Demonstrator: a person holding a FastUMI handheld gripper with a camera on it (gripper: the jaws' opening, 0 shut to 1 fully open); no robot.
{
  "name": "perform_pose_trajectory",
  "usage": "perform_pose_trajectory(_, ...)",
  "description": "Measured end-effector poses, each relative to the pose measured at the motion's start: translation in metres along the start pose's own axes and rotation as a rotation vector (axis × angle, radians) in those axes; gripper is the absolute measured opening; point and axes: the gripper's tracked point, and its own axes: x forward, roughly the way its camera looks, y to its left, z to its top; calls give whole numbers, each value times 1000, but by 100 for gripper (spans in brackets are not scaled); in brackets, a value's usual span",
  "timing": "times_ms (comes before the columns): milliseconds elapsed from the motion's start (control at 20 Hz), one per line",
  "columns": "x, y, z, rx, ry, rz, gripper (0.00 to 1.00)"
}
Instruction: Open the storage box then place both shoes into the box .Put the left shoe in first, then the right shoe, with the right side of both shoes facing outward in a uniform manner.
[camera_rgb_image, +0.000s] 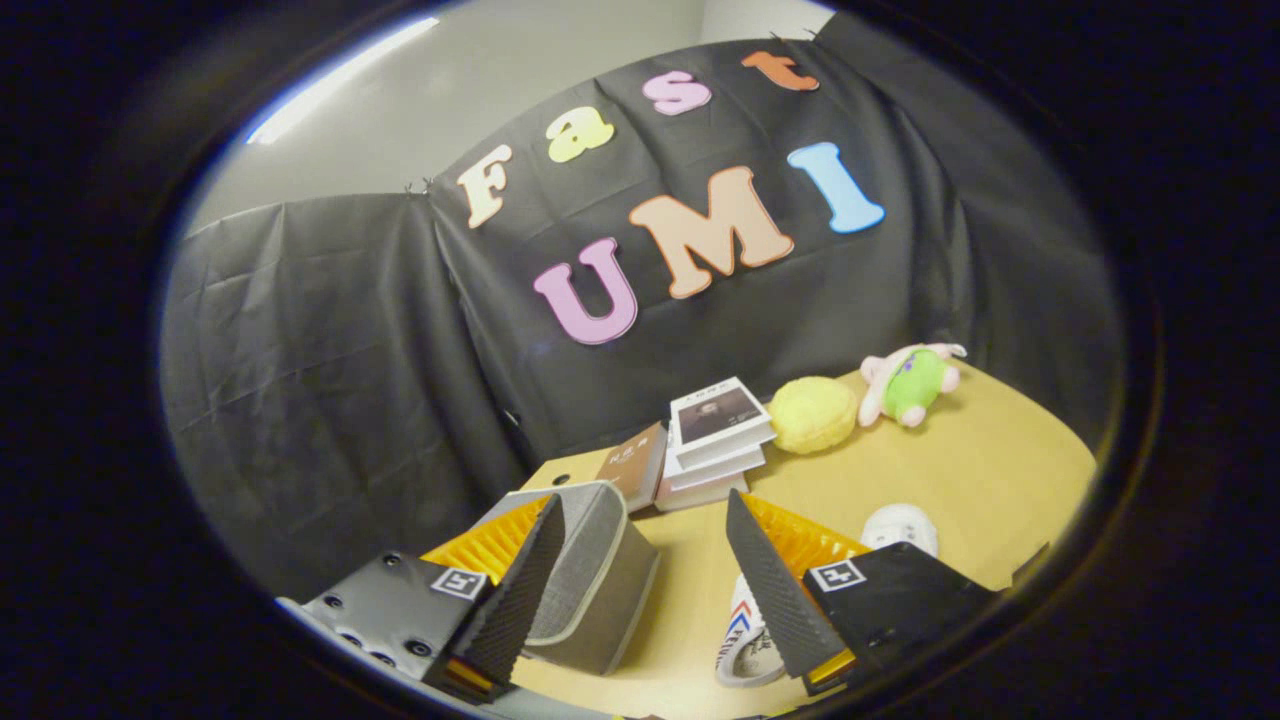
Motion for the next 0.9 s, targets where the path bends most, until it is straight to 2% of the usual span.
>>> perform_pose_trajectory(450,6,27,-66,289,236,174,100)
perform_pose_trajectory(650,16,34,-100,466,385,219,99)
perform_pose_trajectory(900,19,54,-134,623,524,284,98)
